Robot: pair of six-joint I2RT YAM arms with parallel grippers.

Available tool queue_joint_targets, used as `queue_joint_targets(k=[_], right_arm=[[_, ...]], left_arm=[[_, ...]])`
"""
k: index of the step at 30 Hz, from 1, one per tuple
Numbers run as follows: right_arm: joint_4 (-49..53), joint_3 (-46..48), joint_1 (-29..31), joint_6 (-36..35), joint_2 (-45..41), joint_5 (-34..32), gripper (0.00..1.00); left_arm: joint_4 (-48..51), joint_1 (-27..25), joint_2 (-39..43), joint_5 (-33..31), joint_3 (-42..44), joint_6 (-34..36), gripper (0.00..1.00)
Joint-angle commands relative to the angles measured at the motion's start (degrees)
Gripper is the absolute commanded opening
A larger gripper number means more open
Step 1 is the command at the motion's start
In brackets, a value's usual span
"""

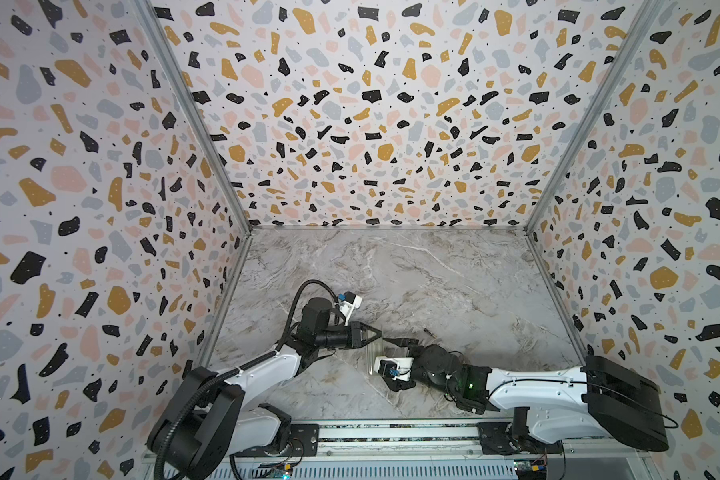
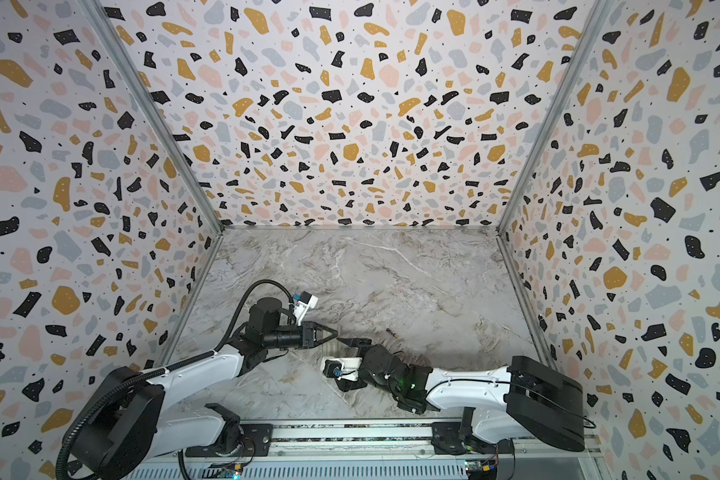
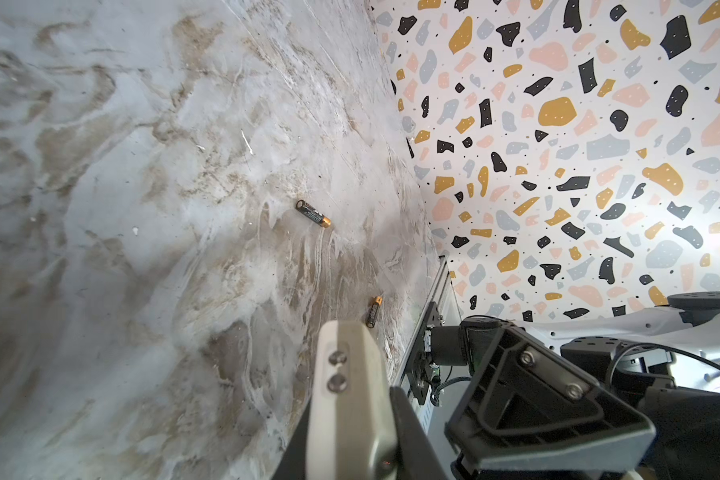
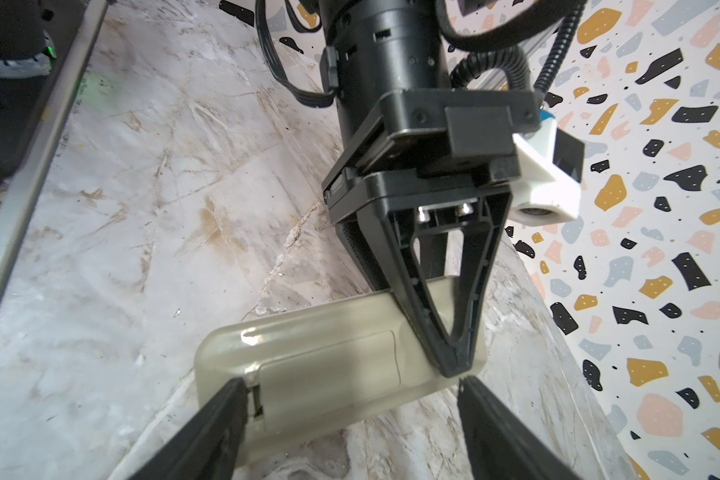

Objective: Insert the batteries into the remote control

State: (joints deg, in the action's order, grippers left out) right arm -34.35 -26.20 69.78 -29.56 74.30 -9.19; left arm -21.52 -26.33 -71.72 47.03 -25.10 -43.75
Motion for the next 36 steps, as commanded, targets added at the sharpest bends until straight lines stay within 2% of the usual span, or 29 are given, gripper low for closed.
queue_joint_targets(k=[1, 17, 36], right_arm=[[-1.9, 0.0, 1.2, -1.4, 1.5, -5.4, 0.82], [-4.8, 0.5, 1.7, -2.0, 1.2, -12.2, 0.81], [-6.6, 1.8, 1.9, -2.2, -1.5, -13.9, 0.81]], left_arm=[[-3.6, -0.9, 0.1, 3.0, -0.3, -1.6, 0.00], [0.0, -1.0, -0.7, 2.2, -1.2, 1.2, 0.00], [5.8, -1.0, -1.7, 0.5, -2.8, 5.6, 0.00]])
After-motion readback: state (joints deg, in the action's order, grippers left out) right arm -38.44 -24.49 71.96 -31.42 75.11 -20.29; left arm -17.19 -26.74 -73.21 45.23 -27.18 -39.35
